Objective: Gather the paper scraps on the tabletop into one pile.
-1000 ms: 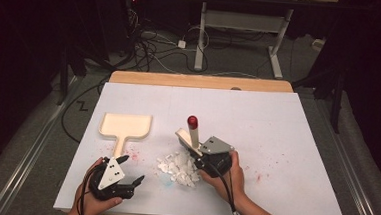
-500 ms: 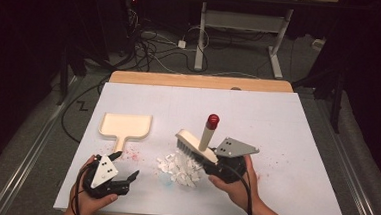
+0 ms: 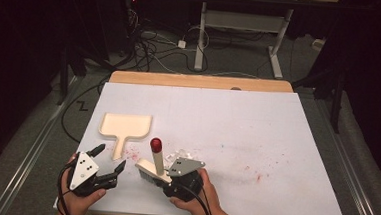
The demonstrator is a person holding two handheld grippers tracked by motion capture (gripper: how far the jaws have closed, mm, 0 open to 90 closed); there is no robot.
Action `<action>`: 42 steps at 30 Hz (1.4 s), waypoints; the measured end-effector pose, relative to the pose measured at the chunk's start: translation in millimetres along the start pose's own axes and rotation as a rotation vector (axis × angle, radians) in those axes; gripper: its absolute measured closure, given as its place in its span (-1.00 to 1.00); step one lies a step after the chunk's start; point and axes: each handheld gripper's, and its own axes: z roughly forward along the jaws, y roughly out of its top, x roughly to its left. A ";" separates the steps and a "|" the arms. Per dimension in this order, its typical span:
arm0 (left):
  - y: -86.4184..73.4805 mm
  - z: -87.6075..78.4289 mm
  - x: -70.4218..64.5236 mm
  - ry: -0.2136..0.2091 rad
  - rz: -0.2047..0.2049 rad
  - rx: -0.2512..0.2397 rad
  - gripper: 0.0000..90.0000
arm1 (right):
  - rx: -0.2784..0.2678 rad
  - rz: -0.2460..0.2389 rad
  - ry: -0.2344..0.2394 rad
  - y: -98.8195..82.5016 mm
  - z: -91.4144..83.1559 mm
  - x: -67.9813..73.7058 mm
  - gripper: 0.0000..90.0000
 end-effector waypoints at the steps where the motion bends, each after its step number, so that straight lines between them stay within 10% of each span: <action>1: 0.2 0.6 -1.0 -0.005 0.005 0.003 -0.56 | -0.001 -0.004 -0.024 -0.7 -1.3 -4.4 0.52; 14: 4.8 7.3 -15.2 -0.055 0.055 0.033 -0.56 | 0.007 0.039 -0.109 -5.1 -26.4 -34.3 0.52; 24: 4.9 9.5 -18.8 -0.060 0.070 0.051 -0.56 | -0.099 0.027 -0.096 11.0 -72.8 -43.0 0.52; 42: 7.3 17.8 -34.8 -0.078 0.163 0.098 -0.56 | -0.103 0.033 -0.182 -9.6 -142.0 -87.4 0.52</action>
